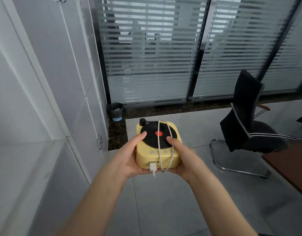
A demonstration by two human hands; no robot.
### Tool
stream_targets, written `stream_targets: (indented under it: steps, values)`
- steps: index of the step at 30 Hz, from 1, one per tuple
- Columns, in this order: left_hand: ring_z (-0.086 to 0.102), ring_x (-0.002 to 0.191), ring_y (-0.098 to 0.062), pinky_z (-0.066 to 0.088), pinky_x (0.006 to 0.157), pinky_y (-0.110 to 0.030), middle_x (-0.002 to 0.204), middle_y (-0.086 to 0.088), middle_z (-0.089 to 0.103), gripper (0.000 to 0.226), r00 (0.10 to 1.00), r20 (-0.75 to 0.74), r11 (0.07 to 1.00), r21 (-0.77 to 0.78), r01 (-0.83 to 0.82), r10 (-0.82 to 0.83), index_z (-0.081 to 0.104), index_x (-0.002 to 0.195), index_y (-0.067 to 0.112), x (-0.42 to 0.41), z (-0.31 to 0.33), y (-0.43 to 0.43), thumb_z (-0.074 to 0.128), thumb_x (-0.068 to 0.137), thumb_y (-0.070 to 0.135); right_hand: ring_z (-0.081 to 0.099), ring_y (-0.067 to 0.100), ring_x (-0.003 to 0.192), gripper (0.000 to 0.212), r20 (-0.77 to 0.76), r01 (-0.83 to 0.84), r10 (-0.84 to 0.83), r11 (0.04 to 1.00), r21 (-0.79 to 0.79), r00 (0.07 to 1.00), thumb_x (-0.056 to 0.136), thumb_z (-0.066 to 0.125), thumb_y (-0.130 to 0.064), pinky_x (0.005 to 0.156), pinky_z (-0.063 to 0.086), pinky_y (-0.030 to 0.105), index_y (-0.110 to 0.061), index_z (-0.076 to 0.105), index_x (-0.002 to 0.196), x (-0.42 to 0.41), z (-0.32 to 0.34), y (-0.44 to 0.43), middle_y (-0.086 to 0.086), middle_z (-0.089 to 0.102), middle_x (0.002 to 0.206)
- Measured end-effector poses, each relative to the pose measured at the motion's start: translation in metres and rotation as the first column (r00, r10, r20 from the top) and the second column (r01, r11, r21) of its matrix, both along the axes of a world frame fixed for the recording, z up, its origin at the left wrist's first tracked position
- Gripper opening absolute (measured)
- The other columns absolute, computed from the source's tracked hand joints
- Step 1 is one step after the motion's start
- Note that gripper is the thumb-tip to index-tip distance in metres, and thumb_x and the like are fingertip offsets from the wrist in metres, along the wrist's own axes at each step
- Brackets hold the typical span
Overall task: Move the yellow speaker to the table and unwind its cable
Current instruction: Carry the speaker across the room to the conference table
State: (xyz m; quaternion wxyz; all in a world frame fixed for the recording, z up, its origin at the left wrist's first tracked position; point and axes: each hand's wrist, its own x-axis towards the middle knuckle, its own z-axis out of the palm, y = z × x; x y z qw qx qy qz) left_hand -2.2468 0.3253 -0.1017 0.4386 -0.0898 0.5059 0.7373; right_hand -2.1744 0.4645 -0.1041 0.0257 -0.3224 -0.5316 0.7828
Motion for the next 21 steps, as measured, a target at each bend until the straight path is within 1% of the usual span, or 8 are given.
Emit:
stream_targets:
  steps: [3, 6, 9, 11, 14, 16, 18, 21]
  values:
    - [0.066, 0.097, -0.04, 0.056, 0.072, -0.055, 0.112, -0.018, 0.07, 0.059, 0.999, -0.01, 0.999, -0.007, 0.052, -0.052, 0.062, 0.117, 0.016, -0.043, 0.002, 0.011, 0.072, 0.064, 0.041, 0.07, 0.033, 0.09, 0.047, -0.01, 0.031, -0.031, 0.999, -0.01, 0.999, 0.075, 0.074, -0.032, 0.073, 0.059, 0.046, -0.007, 0.059, 0.111, -0.037, 0.0, 0.01, 0.017, 0.072, 0.101]
    - [0.066, 0.1, -0.041, 0.055, 0.076, -0.056, 0.113, -0.018, 0.07, 0.062, 0.996, -0.001, 0.996, -0.019, 0.086, -0.087, 0.062, 0.118, 0.017, -0.084, 0.005, 0.021, 0.073, 0.062, 0.041, 0.07, 0.033, 0.091, 0.049, -0.014, 0.049, -0.049, 0.999, -0.009, 0.999, 0.075, 0.073, -0.035, 0.068, 0.059, 0.042, -0.007, 0.06, 0.113, -0.072, 0.0, 0.018, 0.017, 0.072, 0.103]
    - [0.068, 0.094, -0.039, 0.055, 0.073, -0.054, 0.107, -0.017, 0.072, 0.057, 0.993, -0.014, 0.993, -0.016, 0.12, -0.121, 0.064, 0.115, 0.017, -0.118, 0.006, 0.033, 0.071, 0.065, 0.042, 0.07, 0.033, 0.09, 0.048, -0.024, 0.073, -0.074, 0.997, -0.008, 0.997, 0.075, 0.073, -0.035, 0.072, 0.059, 0.045, -0.006, 0.061, 0.111, -0.102, 0.001, 0.028, 0.017, 0.073, 0.101]
    - [0.069, 0.091, -0.039, 0.055, 0.072, -0.054, 0.102, -0.017, 0.074, 0.055, 0.991, -0.01, 0.991, -0.019, 0.132, -0.132, 0.065, 0.113, 0.016, -0.137, 0.006, 0.042, 0.071, 0.065, 0.042, 0.07, 0.034, 0.091, 0.05, -0.026, 0.088, -0.088, 0.996, -0.011, 0.996, 0.074, 0.074, -0.035, 0.074, 0.059, 0.047, -0.005, 0.06, 0.112, -0.12, 0.001, 0.036, 0.018, 0.073, 0.102]
    - [0.069, 0.089, -0.039, 0.055, 0.071, -0.054, 0.102, -0.017, 0.073, 0.049, 0.991, -0.006, 0.991, -0.013, 0.136, -0.136, 0.064, 0.114, 0.016, -0.162, 0.005, 0.056, 0.068, 0.073, 0.042, 0.07, 0.035, 0.091, 0.052, -0.024, 0.098, -0.099, 0.995, -0.012, 0.995, 0.074, 0.074, -0.036, 0.076, 0.059, 0.05, -0.004, 0.059, 0.113, -0.142, 0.0, 0.048, 0.018, 0.072, 0.102]
    - [0.069, 0.088, -0.039, 0.056, 0.069, -0.053, 0.102, -0.017, 0.073, 0.047, 0.99, -0.006, 0.99, -0.021, 0.141, -0.141, 0.064, 0.114, 0.016, -0.179, 0.004, 0.069, 0.067, 0.075, 0.042, 0.07, 0.035, 0.092, 0.054, -0.025, 0.111, -0.112, 0.994, -0.013, 0.993, 0.074, 0.074, -0.036, 0.073, 0.059, 0.048, -0.003, 0.059, 0.114, -0.157, 0.0, 0.059, 0.018, 0.072, 0.104]
    - [0.068, 0.09, -0.039, 0.055, 0.071, -0.054, 0.103, -0.017, 0.072, 0.044, 0.99, -0.01, 0.99, -0.031, 0.138, -0.138, 0.064, 0.114, 0.017, -0.195, 0.004, 0.084, 0.066, 0.077, 0.042, 0.07, 0.034, 0.092, 0.054, -0.025, 0.128, -0.128, 0.992, -0.021, 0.991, 0.075, 0.074, -0.036, 0.069, 0.059, 0.045, -0.003, 0.058, 0.115, -0.173, 0.001, 0.073, 0.018, 0.071, 0.105]
    - [0.067, 0.09, -0.039, 0.054, 0.072, -0.054, 0.099, -0.017, 0.072, 0.04, 0.989, -0.007, 0.988, -0.031, 0.149, -0.149, 0.065, 0.109, 0.016, -0.221, 0.005, 0.109, 0.064, 0.08, 0.042, 0.07, 0.034, 0.091, 0.053, -0.028, 0.146, -0.146, 0.989, -0.016, 0.989, 0.074, 0.074, -0.036, 0.072, 0.06, 0.047, -0.003, 0.059, 0.113, -0.199, 0.0, 0.095, 0.018, 0.072, 0.103]
